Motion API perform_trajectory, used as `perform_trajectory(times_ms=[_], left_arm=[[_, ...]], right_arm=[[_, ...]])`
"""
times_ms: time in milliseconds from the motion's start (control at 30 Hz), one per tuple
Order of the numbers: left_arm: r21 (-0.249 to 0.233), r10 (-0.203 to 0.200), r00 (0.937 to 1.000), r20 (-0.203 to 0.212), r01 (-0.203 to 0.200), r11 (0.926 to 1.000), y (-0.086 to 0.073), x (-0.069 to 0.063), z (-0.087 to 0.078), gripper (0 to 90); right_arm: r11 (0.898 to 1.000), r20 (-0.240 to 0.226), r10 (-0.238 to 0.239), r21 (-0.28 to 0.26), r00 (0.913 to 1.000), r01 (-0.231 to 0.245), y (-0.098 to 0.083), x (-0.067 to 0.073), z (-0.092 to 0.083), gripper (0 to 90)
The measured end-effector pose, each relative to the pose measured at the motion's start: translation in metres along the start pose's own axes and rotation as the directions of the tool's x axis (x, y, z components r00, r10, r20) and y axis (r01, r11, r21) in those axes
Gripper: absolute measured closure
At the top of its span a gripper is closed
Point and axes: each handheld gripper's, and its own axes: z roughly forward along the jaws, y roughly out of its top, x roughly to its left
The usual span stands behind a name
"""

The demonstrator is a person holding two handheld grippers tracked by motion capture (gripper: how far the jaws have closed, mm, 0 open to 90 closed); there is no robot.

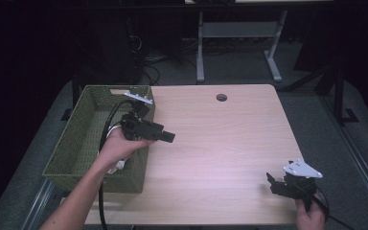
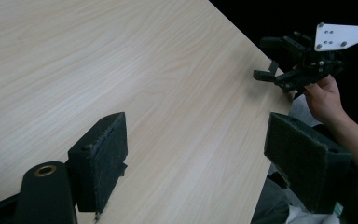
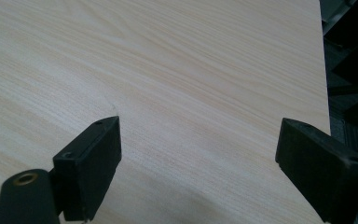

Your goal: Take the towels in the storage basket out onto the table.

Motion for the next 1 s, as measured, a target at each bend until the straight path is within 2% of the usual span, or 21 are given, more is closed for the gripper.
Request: perform_trajectory(times_ms=[333, 600, 800, 1000], left_arm=[[-0.025, -0.02, 0.9995, -0.025, 0.019, 0.9995, -0.001, 0.011, -0.023, 21.5], [-0.039, -0.052, 0.9972, -0.054, 0.05, 0.998, -0.008, 0.024, -0.041, 22.4], [-0.056, -0.087, 0.9935, -0.073, 0.083, 0.995, -0.016, 0.035, -0.053, 22.8], [-0.055, -0.102, 0.9896, -0.101, 0.097, 0.9938, -0.021, 0.043, -0.06, 23.1]], right_arm=[[1.0, -0.002, 0.002, -0.004, 1.0, -0.002, 0.0, 0.0, 0.0, 13.9], [1.0, 0.0, -0.001, -0.001, 1.0, 0.001, 0.0, 0.0, 0.0, 13.8], [1.0, 0.0, -0.004, 0.0, 1.0, 0.004, 0.0, 0.0, 0.001, 13.8], [1.0, -0.002, 0.0, -0.001, 1.0, 0.0, 0.0, 0.0, 0.0, 13.8]])
